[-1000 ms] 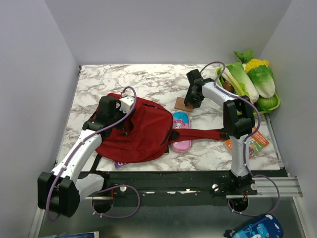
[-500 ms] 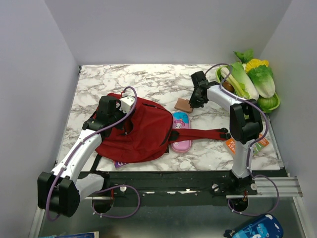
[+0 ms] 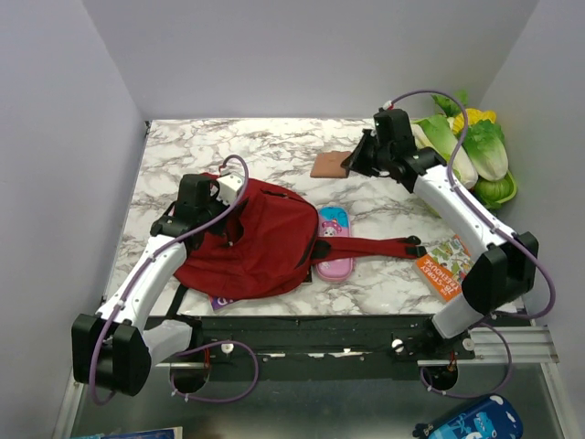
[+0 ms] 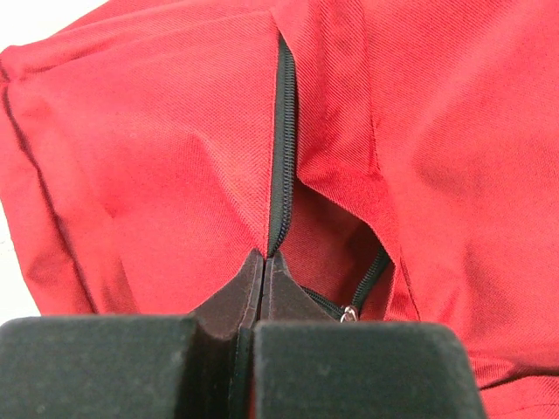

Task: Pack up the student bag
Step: Pick up the personal item from the center of the board, then place the personal item in the student bag.

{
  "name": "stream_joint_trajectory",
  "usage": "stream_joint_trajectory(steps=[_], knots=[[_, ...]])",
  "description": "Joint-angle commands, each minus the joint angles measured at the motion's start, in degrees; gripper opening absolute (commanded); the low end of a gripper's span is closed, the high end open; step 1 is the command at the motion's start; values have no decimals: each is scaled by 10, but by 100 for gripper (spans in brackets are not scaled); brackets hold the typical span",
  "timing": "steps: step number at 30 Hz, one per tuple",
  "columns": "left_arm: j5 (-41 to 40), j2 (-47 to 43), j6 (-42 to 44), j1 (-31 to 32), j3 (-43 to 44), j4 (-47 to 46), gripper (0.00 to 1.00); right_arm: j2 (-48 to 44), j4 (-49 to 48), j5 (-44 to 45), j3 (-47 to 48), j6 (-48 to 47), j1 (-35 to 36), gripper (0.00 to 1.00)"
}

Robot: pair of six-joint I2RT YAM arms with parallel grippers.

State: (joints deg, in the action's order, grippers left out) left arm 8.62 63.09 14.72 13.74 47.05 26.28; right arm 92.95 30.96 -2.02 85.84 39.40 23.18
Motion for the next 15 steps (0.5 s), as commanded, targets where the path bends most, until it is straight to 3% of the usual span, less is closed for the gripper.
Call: stream_joint_trajectory(steps=[1,7,15], knots=[[13,5,-21,-31,40,-1,0,-50,-37,-70,-36,16,57,1],[46,12,-32,-51,65,11,0,-62,-66,-96,-50,39,142,1],[76,11,-34,-51,61,21,0,9,-100,-112,-50,57,237,1]])
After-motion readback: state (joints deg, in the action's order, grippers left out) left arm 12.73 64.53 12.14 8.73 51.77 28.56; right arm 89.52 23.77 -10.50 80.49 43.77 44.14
